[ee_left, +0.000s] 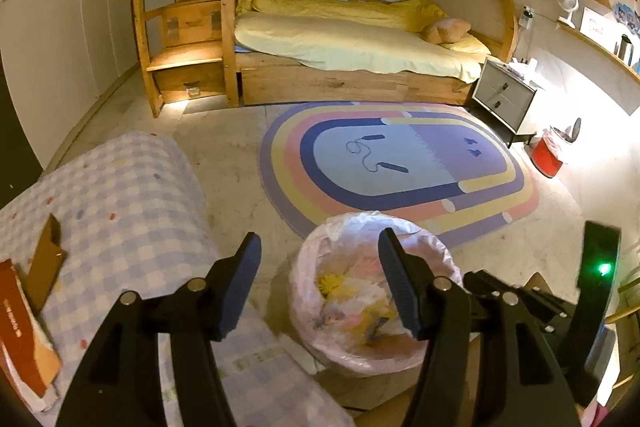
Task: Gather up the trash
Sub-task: 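Open both grippers to drop the tissue and package into the wastebasket, then move both grippers back over the table toward the red box, then grasp the red box with the right gripper while the left gripper grasps the white paper, then carry the red box and white paper with both grippers over the wastebasket, then open both grippers to drop the box and paper into the wastebasket, then move both grippers back over the bed toward the glove and cardboard, then grasp the brown cardboard with the right gripper while the left gripper grasps the orange glove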
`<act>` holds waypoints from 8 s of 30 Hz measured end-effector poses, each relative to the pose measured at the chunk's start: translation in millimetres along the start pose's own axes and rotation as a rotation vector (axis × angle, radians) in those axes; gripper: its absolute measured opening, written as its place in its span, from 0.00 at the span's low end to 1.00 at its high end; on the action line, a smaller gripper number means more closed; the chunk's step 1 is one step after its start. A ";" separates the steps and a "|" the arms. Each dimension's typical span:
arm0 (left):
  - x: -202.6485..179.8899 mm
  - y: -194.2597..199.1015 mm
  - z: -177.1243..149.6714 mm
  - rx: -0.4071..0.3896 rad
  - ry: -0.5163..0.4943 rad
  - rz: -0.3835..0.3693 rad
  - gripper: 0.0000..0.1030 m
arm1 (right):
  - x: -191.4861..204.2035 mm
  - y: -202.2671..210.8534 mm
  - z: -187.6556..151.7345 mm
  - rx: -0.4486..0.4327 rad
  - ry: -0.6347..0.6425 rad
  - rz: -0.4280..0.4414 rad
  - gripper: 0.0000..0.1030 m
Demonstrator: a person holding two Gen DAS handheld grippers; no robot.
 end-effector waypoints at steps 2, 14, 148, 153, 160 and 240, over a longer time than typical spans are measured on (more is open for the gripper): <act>10.9 7.4 -2.7 -0.003 0.013 0.008 0.58 | 3.5 9.8 -0.8 -0.007 0.004 0.000 0.19; 73.5 77.9 -35.8 -0.049 0.026 0.078 0.58 | 65.8 88.7 -11.7 -0.068 0.087 0.085 0.19; 54.1 104.3 -59.8 -0.039 -0.114 -0.081 0.01 | 102.6 94.2 -28.9 -0.105 0.279 -0.003 0.72; 12.9 77.6 -55.6 -0.012 -0.179 -0.118 0.01 | 58.5 89.7 -29.6 -0.084 0.225 -0.094 0.72; -29.9 42.1 -49.1 0.020 -0.251 -0.140 0.01 | 26.0 74.3 -26.9 -0.055 0.164 -0.130 0.72; 416.3 101.8 -149.8 0.076 0.419 0.483 0.67 | 436.3 -120.0 -33.9 0.133 0.534 0.130 0.84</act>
Point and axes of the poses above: each gripper's, at about its wrist camera, not at the fingertips, and y roughly against the way its jaws point, x to its left, z to its top, the point moved 9 cm from there along -y, roughly the way its jaws point, and after that the axes turned 9 degrees about z, right-handed, at the moved point
